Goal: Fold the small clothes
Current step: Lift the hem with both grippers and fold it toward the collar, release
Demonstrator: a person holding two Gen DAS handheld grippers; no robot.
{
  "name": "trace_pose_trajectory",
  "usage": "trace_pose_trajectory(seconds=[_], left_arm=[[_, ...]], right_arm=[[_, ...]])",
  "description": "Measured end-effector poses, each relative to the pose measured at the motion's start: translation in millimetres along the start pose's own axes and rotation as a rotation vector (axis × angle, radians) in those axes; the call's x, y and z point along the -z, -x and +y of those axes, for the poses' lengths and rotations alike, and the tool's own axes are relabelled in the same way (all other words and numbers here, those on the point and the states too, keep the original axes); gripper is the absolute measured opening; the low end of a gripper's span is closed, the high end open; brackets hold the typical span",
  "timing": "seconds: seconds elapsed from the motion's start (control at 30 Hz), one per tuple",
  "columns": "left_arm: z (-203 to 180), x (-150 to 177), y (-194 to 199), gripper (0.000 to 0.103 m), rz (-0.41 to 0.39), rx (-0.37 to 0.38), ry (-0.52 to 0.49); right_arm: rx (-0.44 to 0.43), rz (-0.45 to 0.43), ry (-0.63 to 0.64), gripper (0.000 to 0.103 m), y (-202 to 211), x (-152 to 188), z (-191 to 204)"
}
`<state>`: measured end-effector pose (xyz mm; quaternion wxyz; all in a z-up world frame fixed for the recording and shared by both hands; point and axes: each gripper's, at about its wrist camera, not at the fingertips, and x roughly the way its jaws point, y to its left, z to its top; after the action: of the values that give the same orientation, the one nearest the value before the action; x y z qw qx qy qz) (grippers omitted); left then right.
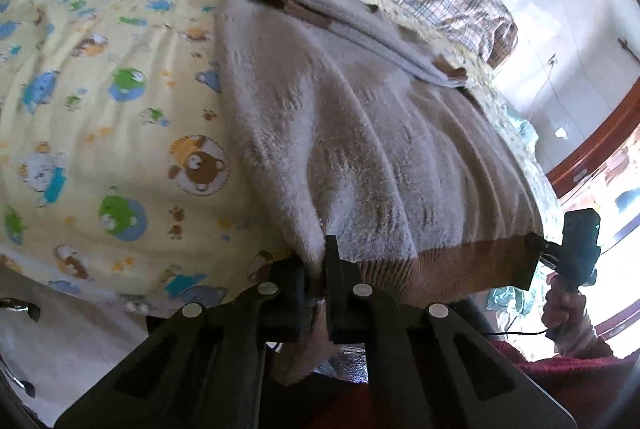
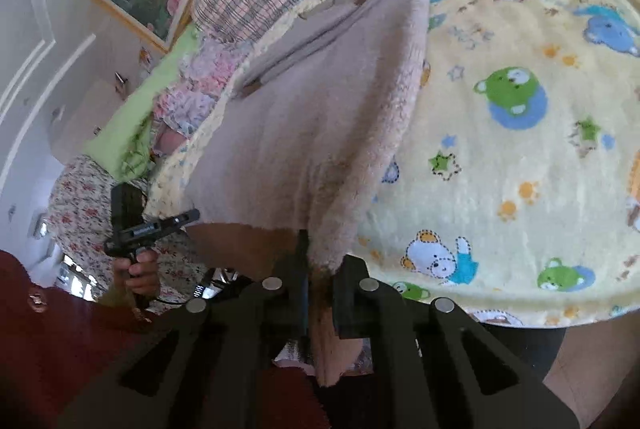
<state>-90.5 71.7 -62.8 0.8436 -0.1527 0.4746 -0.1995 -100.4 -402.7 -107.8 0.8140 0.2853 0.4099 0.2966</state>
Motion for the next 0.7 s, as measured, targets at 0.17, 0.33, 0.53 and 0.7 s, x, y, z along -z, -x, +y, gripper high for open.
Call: trace_pose_trajectory(seconds=[0.17,0.33,0.53,0.7], left_arm=[[6,-6,29,0.004,-0.08,0.064,0.048],[-11,-35,52,0.004,-0.176,0.112,0.02],[-28,-78,67,0.004,-0.292,0.133,-0.029],[-27,-124,59,0.004,-0.364,0.135,-0.021]], right_arm=[[-0.085,-0.079,-0.067,0.008,29,0,-6],[-0.188,-0.173,-0.049,0.008,39,-25,18],[-0.236,-0.266,0.022,0.008,44,-69,45],[-0.256,-0.34,0.028,0.008,38,-111,44]])
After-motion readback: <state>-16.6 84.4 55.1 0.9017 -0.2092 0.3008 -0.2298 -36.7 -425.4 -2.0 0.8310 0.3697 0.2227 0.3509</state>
